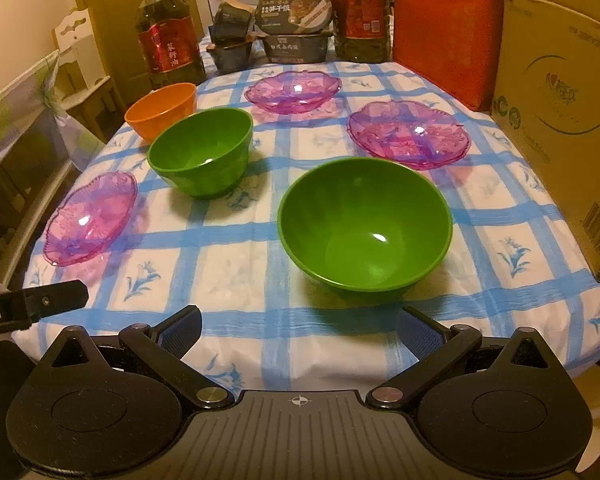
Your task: Organize plates and bowls
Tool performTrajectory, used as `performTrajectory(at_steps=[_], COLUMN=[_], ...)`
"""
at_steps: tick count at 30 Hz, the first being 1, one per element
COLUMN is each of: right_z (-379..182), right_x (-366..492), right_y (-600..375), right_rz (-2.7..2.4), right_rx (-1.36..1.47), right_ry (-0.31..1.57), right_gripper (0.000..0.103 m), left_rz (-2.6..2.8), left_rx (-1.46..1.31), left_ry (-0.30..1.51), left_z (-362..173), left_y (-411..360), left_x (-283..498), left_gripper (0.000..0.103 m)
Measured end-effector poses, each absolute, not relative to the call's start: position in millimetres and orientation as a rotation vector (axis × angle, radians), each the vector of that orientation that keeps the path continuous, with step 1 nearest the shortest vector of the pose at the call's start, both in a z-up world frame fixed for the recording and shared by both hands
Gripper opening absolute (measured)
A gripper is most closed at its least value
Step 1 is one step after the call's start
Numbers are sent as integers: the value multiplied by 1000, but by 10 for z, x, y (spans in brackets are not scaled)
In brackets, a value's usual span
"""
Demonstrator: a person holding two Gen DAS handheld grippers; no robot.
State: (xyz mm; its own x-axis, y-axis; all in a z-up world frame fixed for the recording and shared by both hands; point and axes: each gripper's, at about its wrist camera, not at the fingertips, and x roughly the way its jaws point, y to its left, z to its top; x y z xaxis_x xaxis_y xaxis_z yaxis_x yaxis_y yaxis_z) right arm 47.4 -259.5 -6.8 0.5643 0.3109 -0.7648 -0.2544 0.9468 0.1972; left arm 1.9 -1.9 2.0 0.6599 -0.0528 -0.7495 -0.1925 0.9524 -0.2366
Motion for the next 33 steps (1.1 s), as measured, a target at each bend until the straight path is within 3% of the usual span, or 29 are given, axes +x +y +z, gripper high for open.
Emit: performTrajectory(at_steps=[27, 33], right_z=[-322, -363], right_x=[897, 1058], right_y=[-1936, -1638], right_rz=[503, 565], right_rx=[126, 114], right_ry=[941, 929], right_gripper=[102, 102], left_rz=[254, 289], left_rx=[-416, -420], left_ry=[848, 837], left_z=[-200, -237], left_y=[947, 1222], left_x=[195, 294], left_gripper=[102, 95])
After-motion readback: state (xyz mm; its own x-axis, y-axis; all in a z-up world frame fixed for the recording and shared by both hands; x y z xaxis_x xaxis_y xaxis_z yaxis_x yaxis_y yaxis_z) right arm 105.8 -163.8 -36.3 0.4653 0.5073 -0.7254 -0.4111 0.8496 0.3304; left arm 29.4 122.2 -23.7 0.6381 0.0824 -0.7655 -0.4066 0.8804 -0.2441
